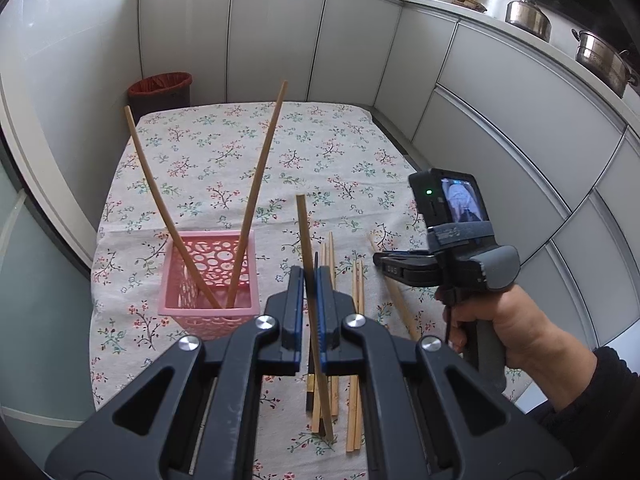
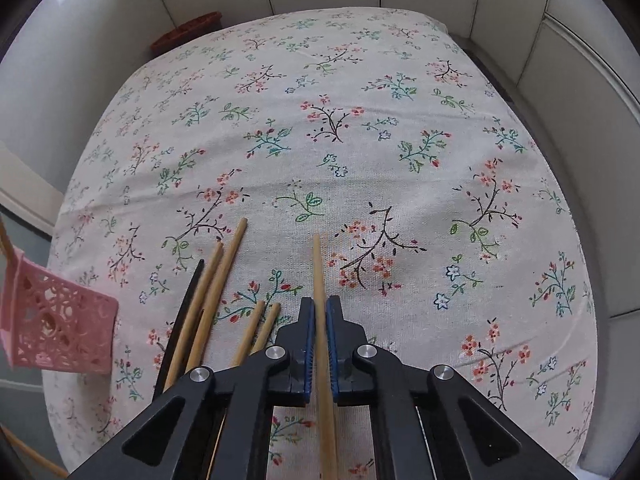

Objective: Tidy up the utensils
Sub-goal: 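Lift the chopstick with the left tool while the right tool grasps another chopstick, then insert both chopsticks into the pink basket, opening the left then the right tool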

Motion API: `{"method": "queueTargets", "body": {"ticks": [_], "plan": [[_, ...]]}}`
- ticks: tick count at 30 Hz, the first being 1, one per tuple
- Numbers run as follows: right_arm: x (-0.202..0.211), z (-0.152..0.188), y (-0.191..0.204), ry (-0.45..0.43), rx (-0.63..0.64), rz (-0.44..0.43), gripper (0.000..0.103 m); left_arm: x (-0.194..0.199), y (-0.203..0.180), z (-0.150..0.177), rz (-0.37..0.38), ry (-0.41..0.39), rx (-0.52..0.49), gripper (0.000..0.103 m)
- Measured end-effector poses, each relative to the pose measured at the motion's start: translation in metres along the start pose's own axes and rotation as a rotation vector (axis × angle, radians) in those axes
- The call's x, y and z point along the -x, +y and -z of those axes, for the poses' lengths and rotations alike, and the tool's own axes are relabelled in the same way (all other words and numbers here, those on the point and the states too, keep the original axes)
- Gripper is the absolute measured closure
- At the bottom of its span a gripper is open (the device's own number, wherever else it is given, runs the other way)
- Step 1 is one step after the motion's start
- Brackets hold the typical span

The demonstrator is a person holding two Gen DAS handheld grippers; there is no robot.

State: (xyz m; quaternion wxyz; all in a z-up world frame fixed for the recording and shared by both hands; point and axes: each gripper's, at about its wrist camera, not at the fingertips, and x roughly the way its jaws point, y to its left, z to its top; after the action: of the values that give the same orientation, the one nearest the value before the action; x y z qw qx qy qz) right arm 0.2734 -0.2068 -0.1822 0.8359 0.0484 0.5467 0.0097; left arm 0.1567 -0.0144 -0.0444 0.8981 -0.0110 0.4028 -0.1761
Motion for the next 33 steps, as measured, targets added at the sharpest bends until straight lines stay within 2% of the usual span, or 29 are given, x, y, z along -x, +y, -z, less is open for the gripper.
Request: {"method": "queueTargets", "body": {"ticks": [14,20,26,33], "plan": [[0.121,0.024,-0.003,-0.215,0.064,-0.139,0.097,0.036,0.006,0.003,-0.004,-0.107,-0.025,0.097],[0.178,0.044,0.008,-0.334,0.116,-0.172,0.097,0.057,0.003,0.000,-0.001,-0.190,-0.022,0.097],[0.224,0.049,0.021,-0.483,0.148,-0.190,0.097,0.080,0.003,-0.005,-0.019,-0.301,-0.014,0.097],[0.257,0.047,0.033,-0.568,0.153,-0.250,0.097,0.100,0.014,-0.014,-0.048,-0.407,0.025,0.097]]}}
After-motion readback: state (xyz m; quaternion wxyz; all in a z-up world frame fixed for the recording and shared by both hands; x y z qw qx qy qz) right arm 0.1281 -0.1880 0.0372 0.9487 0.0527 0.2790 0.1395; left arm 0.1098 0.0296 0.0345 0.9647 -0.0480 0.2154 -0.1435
